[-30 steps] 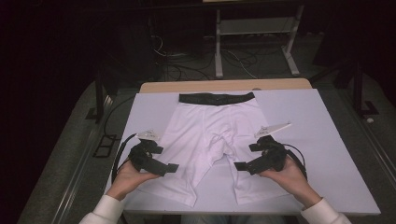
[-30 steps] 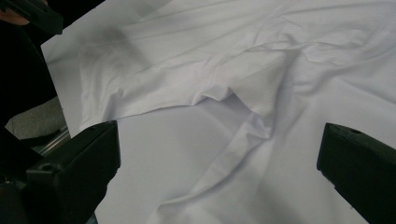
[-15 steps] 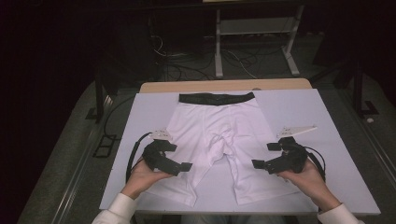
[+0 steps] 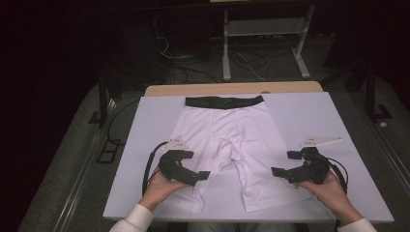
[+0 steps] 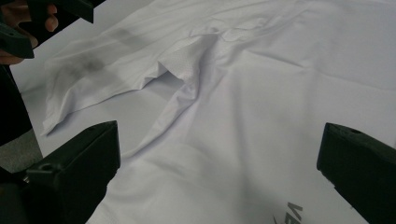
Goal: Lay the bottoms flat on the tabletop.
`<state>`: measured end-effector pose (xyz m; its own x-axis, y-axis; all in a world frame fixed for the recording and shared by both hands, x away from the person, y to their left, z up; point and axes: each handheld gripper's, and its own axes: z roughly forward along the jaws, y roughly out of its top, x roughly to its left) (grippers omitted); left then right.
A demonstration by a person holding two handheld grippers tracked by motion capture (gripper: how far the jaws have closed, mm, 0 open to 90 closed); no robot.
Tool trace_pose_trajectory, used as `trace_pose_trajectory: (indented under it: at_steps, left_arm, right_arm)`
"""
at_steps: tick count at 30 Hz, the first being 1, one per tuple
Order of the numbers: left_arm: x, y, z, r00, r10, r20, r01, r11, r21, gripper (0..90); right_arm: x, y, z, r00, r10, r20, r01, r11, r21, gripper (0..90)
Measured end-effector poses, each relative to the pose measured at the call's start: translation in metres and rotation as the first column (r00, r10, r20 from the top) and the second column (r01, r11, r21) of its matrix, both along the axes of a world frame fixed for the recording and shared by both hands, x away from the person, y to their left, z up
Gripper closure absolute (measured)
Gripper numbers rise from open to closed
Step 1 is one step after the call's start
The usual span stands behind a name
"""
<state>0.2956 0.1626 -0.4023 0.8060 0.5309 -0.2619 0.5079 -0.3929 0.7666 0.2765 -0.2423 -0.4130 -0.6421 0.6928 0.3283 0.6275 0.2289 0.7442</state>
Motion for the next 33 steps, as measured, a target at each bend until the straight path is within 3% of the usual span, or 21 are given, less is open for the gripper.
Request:
trace_pose_trajectory:
  at_steps: [7, 13, 19, 22, 27, 33]
  left_arm:
    - [-0.004, 0.008, -0.004, 0.9981, 0.051, 0.034, -0.048, 0.9953, -0.085, 0.0]
    - [-0.007, 0.021, -0.006, 0.9943, 0.091, 0.056, -0.083, 0.9885, -0.126, 0.0]
    - [-0.014, 0.036, -0.009, 0.9869, 0.136, 0.087, -0.119, 0.9768, -0.178, 0.0]
    - [-0.018, 0.043, -0.013, 0.9848, 0.143, 0.098, -0.124, 0.9761, -0.178, 0.0]
    - [-0.023, 0.05, -0.017, 0.9811, 0.136, 0.137, -0.115, 0.9818, -0.151, 0.0]
    - [-0.025, 0.052, -0.018, 0.9717, 0.122, 0.202, -0.111, 0.9919, -0.061, 0.0]
  right_arm:
    - [-0.007, -0.014, -0.008, 0.9993, -0.02, 0.033, 0.02, 1.0, 0.011, 0.0]
    - [-0.011, -0.023, -0.015, 0.998, -0.035, 0.053, 0.034, 0.999, 0.016, 0.0]
    - [-0.013, -0.03, -0.018, 0.9962, -0.042, 0.075, 0.041, 0.999, 0.025, 0.0]
    - [-0.014, -0.031, -0.02, 0.9952, -0.035, 0.091, 0.033, 0.999, 0.018, 0.0]
    - [-0.015, -0.032, -0.022, 0.9928, -0.019, 0.118, 0.022, 1.0, -0.018, 0.0]
    - [-0.017, -0.035, -0.023, 0.9902, -0.018, 0.139, 0.023, 0.999, -0.031, 0.0]
